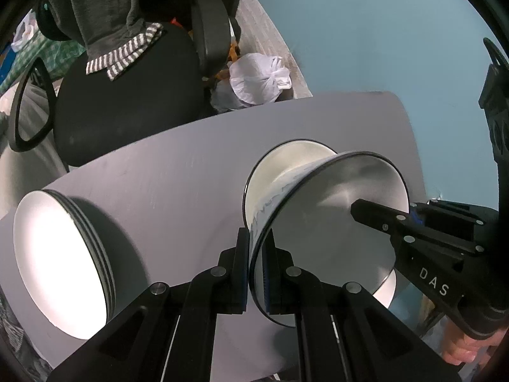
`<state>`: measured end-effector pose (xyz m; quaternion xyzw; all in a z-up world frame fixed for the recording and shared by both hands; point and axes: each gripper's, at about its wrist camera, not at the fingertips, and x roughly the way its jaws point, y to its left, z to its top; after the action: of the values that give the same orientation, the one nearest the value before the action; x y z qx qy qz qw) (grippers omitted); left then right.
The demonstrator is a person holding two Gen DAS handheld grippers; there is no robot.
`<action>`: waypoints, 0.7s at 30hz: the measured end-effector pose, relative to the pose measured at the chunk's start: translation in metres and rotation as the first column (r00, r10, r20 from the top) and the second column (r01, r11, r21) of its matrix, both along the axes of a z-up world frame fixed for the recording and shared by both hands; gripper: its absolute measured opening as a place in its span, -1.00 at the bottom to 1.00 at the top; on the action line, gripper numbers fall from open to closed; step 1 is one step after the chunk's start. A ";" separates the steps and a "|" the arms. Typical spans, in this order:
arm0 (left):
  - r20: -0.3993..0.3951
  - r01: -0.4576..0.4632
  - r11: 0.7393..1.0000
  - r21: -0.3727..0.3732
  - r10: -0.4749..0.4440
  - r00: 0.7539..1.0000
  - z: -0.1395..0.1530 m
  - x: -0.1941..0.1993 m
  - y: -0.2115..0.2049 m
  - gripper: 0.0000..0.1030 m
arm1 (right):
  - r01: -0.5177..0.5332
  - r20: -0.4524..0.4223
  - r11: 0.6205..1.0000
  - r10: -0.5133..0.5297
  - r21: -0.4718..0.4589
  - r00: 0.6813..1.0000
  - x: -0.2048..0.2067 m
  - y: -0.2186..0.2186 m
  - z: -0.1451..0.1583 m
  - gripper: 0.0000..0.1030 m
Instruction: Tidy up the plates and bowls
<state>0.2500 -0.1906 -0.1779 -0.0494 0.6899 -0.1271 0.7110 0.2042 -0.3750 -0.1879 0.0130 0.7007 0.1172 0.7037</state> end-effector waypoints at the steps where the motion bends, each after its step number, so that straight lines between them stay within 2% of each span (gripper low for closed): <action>1: -0.006 -0.004 1.000 0.001 0.004 1.000 -0.002 0.003 0.000 -0.87 | 0.001 -0.004 1.000 -0.001 0.001 1.000 0.002 -0.001 -0.001 -0.91; 21: -0.052 -0.003 1.000 0.023 0.004 0.999 -0.017 0.016 -0.012 -0.87 | 0.008 -0.024 1.000 -0.008 -0.005 1.000 0.016 -0.013 -0.011 -0.90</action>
<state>0.2659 -0.2028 -0.1951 -0.0457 0.7094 -0.1167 0.6935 0.2201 -0.3884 -0.1990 0.0154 0.7094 0.1126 0.6956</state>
